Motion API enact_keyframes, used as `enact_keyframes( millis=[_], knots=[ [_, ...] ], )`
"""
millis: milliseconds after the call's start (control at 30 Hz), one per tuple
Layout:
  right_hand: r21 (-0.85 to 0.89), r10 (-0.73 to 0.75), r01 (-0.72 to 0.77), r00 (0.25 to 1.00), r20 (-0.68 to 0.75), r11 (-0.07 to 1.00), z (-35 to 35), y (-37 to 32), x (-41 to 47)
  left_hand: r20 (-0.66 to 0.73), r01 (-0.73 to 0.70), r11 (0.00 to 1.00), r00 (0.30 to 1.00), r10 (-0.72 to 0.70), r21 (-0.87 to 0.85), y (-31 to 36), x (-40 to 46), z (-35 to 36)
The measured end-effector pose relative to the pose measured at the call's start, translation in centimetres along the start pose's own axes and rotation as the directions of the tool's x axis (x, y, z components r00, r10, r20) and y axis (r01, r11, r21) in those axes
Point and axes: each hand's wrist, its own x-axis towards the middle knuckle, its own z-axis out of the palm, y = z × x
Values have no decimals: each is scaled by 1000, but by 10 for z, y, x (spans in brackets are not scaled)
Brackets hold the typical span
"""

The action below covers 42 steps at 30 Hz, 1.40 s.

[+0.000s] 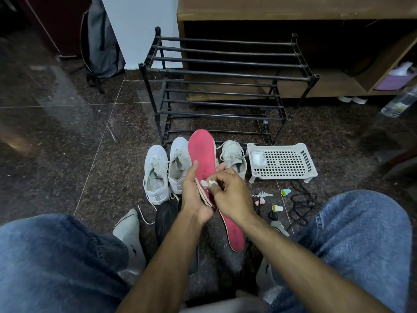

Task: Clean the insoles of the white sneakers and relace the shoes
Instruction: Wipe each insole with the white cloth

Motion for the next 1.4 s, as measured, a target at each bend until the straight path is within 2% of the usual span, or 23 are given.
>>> enact_keyframes(
  millis=[67,167,233,300,400,467,567,633,733,833,933,1000,1133,1167,1267,1333,1400],
  knots=[
    [-84,-62,70,993,98,994,-3,-4,-5,28,-8,998,1000,10,-57,1,2,-8],
    [-19,-172,183,950,261,983,-9,-5,-18,56,-34,994,998,40,-107,8,9,-21],
    [-82,-190,224,933,306,971,-13,-6,-19,84,-17,994,996,26,-111,5,9,-22],
    [-230,-202,260,948,247,938,-15,-9,-10,125,0,996,992,11,-93,-3,6,-19],
    [-328,-167,184,983,79,927,-13,-17,5,135,23,992,991,-6,-124,-11,2,-12],
    [-300,-146,166,985,87,940,-9,-18,2,135,22,989,991,-2,-143,-11,6,-16],
    [-97,-178,211,946,271,973,-8,-11,-19,99,-37,990,994,51,-137,-7,11,-30],
    [-101,-191,240,917,351,966,-11,-4,-29,113,-37,992,992,50,-118,-10,14,-36],
    [-272,-210,269,951,227,924,-15,-1,-19,144,29,992,989,-11,-123,-18,11,-33],
    [-445,-202,229,973,108,865,-16,-5,9,162,66,991,986,-46,-116,-24,7,-22],
    [-489,-147,159,987,62,858,-18,-8,32,206,61,993,978,-39,-105,-22,6,-19],
    [-437,-160,186,983,94,880,-17,-8,28,188,61,990,981,-36,-127,-20,11,-26],
    [-284,-207,310,917,341,907,-11,-6,-5,111,44,991,993,-31,-124,-20,18,-42],
    [-291,-215,322,914,344,901,-11,-4,-6,113,52,991,993,-38,-121,-23,19,-44],
    [-426,-236,306,949,209,851,-12,-4,15,150,100,986,985,-80,-136,-29,15,-35],
    [-510,-204,244,970,134,825,-13,-8,36,166,131,989,979,-118,-70,-33,12,-29],
    [-552,-154,207,978,141,808,-14,-12,53,158,129,992,979,-128,2,-35,11,-27]
  ],
)
